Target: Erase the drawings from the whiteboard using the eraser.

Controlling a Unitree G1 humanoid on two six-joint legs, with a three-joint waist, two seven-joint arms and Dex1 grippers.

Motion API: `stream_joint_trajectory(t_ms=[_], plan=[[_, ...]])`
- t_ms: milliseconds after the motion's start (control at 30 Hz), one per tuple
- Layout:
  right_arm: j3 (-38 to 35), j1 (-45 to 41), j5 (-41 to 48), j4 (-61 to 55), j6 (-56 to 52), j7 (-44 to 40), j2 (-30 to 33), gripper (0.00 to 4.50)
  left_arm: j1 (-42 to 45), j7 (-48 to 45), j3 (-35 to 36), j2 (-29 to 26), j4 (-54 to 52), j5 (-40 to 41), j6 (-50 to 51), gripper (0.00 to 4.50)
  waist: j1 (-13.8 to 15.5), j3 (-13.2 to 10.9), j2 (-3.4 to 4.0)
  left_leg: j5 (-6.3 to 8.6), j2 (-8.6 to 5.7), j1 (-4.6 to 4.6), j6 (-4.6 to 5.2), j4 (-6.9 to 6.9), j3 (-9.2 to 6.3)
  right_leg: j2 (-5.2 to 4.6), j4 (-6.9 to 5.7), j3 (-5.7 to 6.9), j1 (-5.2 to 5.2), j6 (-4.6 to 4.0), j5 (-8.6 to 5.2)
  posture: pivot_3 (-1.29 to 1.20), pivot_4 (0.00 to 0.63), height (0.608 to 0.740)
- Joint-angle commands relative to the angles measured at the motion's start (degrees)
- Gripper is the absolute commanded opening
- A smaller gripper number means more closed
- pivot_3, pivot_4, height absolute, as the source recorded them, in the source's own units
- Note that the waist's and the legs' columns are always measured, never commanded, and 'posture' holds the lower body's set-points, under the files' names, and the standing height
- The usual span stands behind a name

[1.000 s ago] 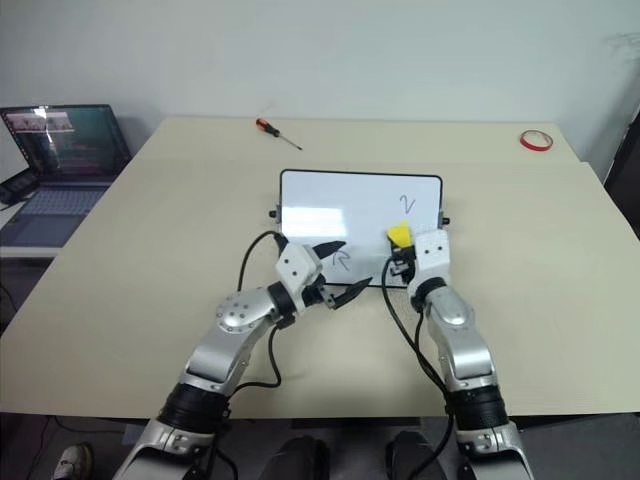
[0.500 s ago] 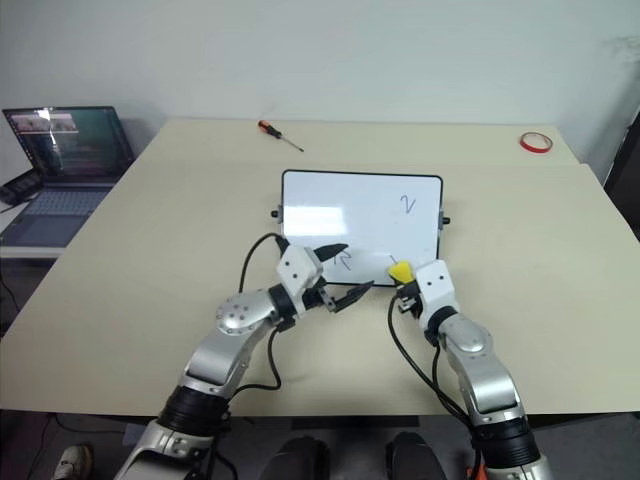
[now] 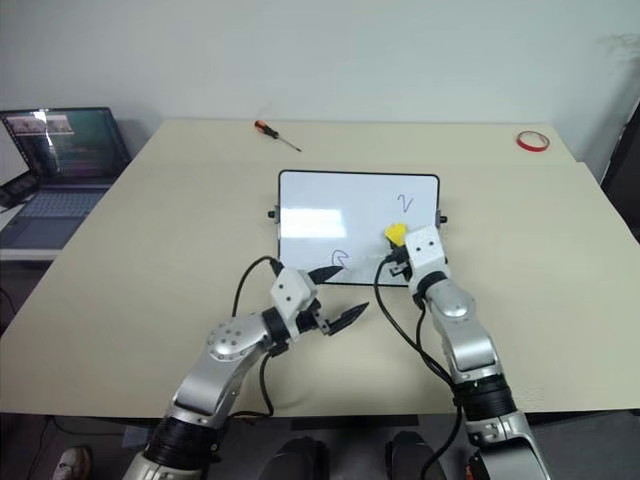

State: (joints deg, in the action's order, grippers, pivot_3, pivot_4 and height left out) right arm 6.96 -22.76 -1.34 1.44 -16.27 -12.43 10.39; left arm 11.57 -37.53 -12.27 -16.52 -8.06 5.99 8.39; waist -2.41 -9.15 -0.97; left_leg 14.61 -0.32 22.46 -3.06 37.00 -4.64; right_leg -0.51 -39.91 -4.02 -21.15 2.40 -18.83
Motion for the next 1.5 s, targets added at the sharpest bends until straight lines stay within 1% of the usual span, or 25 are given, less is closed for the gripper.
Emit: stream_joint_trajectory(t_ms=[33,133,200,267,333,367,400,500,667,800,867,933,1033,1133,1233,1367,1500], plan=[[2.5,2.8,-2.0,-1.0,-1.0,-2.6,2.2,1.28,-0.6,1.1,0.6,-0.1,-3.8,0.7,0.4,4.5,0.0,0.0,0.0,0.0,0.0,0.0,0.0,0.0,0.0,0.0,0.01,0.0,0.0,0.0,0.0,0.0,0.15,0.74],[5.8,9.1,-5.4,-3.1,-4.1,-6.1,7.8,1.28,-2.5,1.9,1.0,-0.3,-5.1,0.6,1.0,4.5,0.1,0.0,0.0,0.01,0.0,-0.01,0.0,-0.02,-0.01,-0.01,0.08,0.01,0.04,0.01,-0.01,0.0,0.15,0.74],[5.9,11.7,-6.1,-4.6,-4.7,-6.7,10.0,1.28,-3.0,2.2,1.1,-0.4,-5.6,0.7,1.4,4.5,0.2,0.0,-0.04,0.01,0.0,-0.02,0.01,-0.02,-0.02,-0.05,0.13,0.01,0.09,0.01,-0.01,0.0,0.15,0.74],[5.8,12.7,-6.4,-5.6,-4.8,-6.9,10.8,1.28,-3.1,2.3,1.0,-0.5,-5.9,0.7,1.6,4.5,0.4,0.0,-0.06,0.0,0.0,-0.1,0.01,0.01,-0.04,-0.22,0.11,0.03,0.18,0.01,0.0,0.0,0.15,0.74],[4.7,13.6,-6.5,-6.8,-5.9,-6.6,11.7,1.28,-3.3,2.4,1.0,-0.5,-6.1,0.8,1.7,4.5,0.4,0.0,-0.09,0.0,0.0,-0.65,0.01,-0.03,-0.04,-0.22,0.19,0.04,0.72,0.04,-0.03,0.0,0.15,0.74],[3.9,13.8,-6.2,-7.2,-6.3,-6.5,11.9,1.28,-3.3,2.4,1.0,-0.6,-6.2,0.8,1.9,4.5,0.4,0.0,-0.08,0.01,0.01,-0.89,0.01,-0.05,-0.15,-0.22,0.39,0.03,1.04,0.21,-0.14,0.0,0.15,0.74],[3.3,13.7,-6.0,-7.5,-6.6,-6.3,12.1,1.28,-3.3,2.3,1.0,-0.6,-6.2,0.9,2.0,4.5,0.5,0.0,-0.08,0.0,0.03,-0.98,0.02,-0.07,-0.2,-0.2,0.54,0.02,1.19,0.25,-0.17,0.0,0.15,0.74],[2.2,12.3,-5.5,-7.1,-6.4,-4.9,11.4,1.28,-2.7,2.2,0.8,-0.5,-5.8,1.0,2.1,4.5,0.5,0.0,-0.1,-0.01,0.03,-1.01,0.03,-0.07,-0.31,-0.16,0.86,0.07,1.45,0.3,-0.12,0.0,0.15,0.74],[-0.5,7.4,-4.8,-5.1,-3.4,-0.5,8.1,1.28,-1.1,2.0,0.6,-0.4,-4.8,1.0,2.0,4.5,0.4,-0.1,-0.15,-0.02,0.03,-1.01,0.06,-0.06,-0.28,-0.23,0.9,0.03,1.45,0.31,-0.04,0.0,0.15,0.74],[-2.2,6.6,-4.7,-4.4,0.0,1.2,7.4,1.28,-1.1,2.0,0.6,-0.5,-4.6,0.9,1.8,4.5,0.5,-0.1,-0.15,-0.05,0.0,-0.94,0.09,-0.09,-0.29,-0.22,0.92,0.04,1.39,0.27,0.02,0.0,0.15,0.74],[-3.4,7.4,-3.3,-5.4,2.3,0.8,7.1,1.28,-1.0,1.9,0.7,-0.8,-4.7,1.0,1.7,4.5,0.6,-0.1,-0.15,-0.04,-0.02,-0.69,0.09,-0.11,-0.3,-0.23,0.92,0.06,1.12,0.08,0.14,0.0,0.15,0.74],[-4.2,8.5,-2.2,-6.7,3.3,0.2,6.8,1.28,-1.1,1.9,0.8,-0.9,-4.9,1.1,1.7,4.5,0.6,-0.1,-0.15,-0.04,-0.05,-0.45,0.09,-0.13,-0.29,-0.28,0.91,0.07,0.91,0.08,0.15,0.0,0.15,0.74],[-4.7,10.0,-1.3,-8.1,4.8,-0.3,6.7,1.28,-1.2,1.9,0.9,-1.0,-4.9,1.1,1.4,4.5,0.6,-0.2,-0.13,-0.02,-0.06,-0.44,0.1,-0.22,-0.27,-0.34,0.98,0.07,0.9,0.1,0.13,0.0,0.15,0.74],[-6.6,12.4,1.4,-10.5,6.1,-0.5,5.7,1.28,-1.3,2.0,1.1,-1.1,-5.2,1.2,1.1,4.5,0.6,-0.2,-0.11,-0.01,-0.07,-0.43,0.11,-0.28,-0.26,-0.37,1.02,0.07,0.88,0.11,0.11,0.0,0.15,0.74],[-8.1,14.5,3.7,-13.5,6.0,-1.8,5.7,1.28,-1.5,1.9,1.5,-1.5,-5.6,1.5,1.2,4.5,0.6,-0.3,-0.06,-0.01,-0.07,-0.43,0.11,-0.3,-0.26,-0.37,1.01,0.06,0.87,0.1,0.11,0.0,0.15,0.74],[-8.8,18.3,3.8,-17.8,4.8,-2.7,7.0,1.28,-1.8,1.7,2.2,-1.9,-5.3,1.7,0.5,4.5,0.6,-0.3,-0.05,-0.01,-0.07,-0.44,0.11,-0.31,-0.21,-0.36,1.01,0.07,0.86,0.1,0.11,0.0,0.15,0.74],[-8.8,22.3,4.2,-23.4,3.0,-2.9,6.9,1.28,-1.9,1.7,2.3,-2.0,-5.1,1.6,0.1,4.5,0.6,-0.3,-0.05,-0.01,-0.07,-0.43,0.11,-0.36,-0.24,-0.37,1.02,0.06,0.84,0.09,0.07,0.0,0.15,0.74]])
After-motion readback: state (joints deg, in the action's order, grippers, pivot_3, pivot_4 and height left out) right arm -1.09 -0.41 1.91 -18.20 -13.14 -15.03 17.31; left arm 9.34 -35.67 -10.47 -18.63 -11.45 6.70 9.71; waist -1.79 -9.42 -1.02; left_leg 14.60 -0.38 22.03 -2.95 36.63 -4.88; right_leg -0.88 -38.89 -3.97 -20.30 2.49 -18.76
